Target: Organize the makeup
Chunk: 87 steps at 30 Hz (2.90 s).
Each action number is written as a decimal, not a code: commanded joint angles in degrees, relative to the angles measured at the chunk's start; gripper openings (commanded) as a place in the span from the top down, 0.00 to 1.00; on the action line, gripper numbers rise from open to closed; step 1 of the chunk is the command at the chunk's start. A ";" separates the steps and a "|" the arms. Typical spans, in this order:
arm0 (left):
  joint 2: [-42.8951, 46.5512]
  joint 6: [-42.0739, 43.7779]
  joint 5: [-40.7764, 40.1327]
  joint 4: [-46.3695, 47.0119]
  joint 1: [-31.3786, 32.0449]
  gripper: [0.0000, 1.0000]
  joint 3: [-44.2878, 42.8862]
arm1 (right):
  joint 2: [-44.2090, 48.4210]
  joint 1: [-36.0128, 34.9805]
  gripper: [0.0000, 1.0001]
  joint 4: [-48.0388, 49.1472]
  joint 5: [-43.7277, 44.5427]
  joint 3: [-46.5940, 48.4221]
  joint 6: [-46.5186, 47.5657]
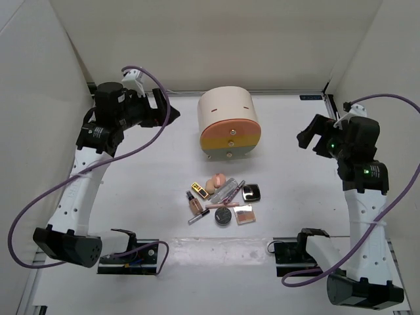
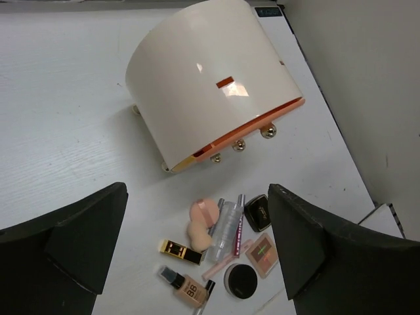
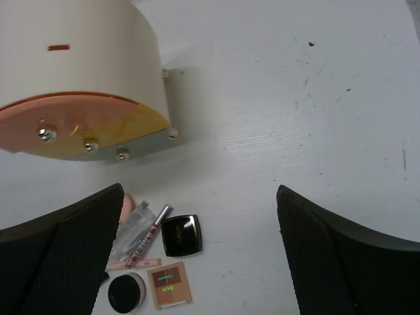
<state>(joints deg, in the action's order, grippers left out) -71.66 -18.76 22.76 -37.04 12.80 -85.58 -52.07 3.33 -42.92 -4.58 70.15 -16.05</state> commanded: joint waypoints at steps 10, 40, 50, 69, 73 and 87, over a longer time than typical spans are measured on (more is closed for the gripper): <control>-15.50 -0.75 2.91 9.97 2.66 0.02 -3.17 | 1.09 -6.13 0.01 13.99 -30.68 -7.12 2.35; -37.85 3.38 -8.71 5.40 14.45 0.02 -22.70 | -33.87 -44.82 0.18 27.79 29.18 7.54 -1.17; -38.99 1.80 -6.95 8.03 15.15 0.02 -20.41 | -37.22 -38.86 0.43 29.64 27.09 9.74 -4.16; -45.24 1.10 -8.35 6.80 15.33 0.02 -25.51 | -30.57 -35.50 1.00 20.97 17.50 4.48 0.32; -45.41 0.75 -8.70 6.80 15.33 0.02 -25.51 | -23.53 -35.67 1.00 16.90 15.14 -1.75 -0.29; -45.06 0.57 -9.05 7.15 15.59 0.02 -25.51 | -20.00 -35.68 0.55 16.72 13.02 -2.65 3.57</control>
<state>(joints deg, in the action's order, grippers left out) -115.07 -19.18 14.48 -25.58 27.51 -111.31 -71.72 -32.23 -27.14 9.56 65.14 -14.85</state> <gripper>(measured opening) 0.985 0.407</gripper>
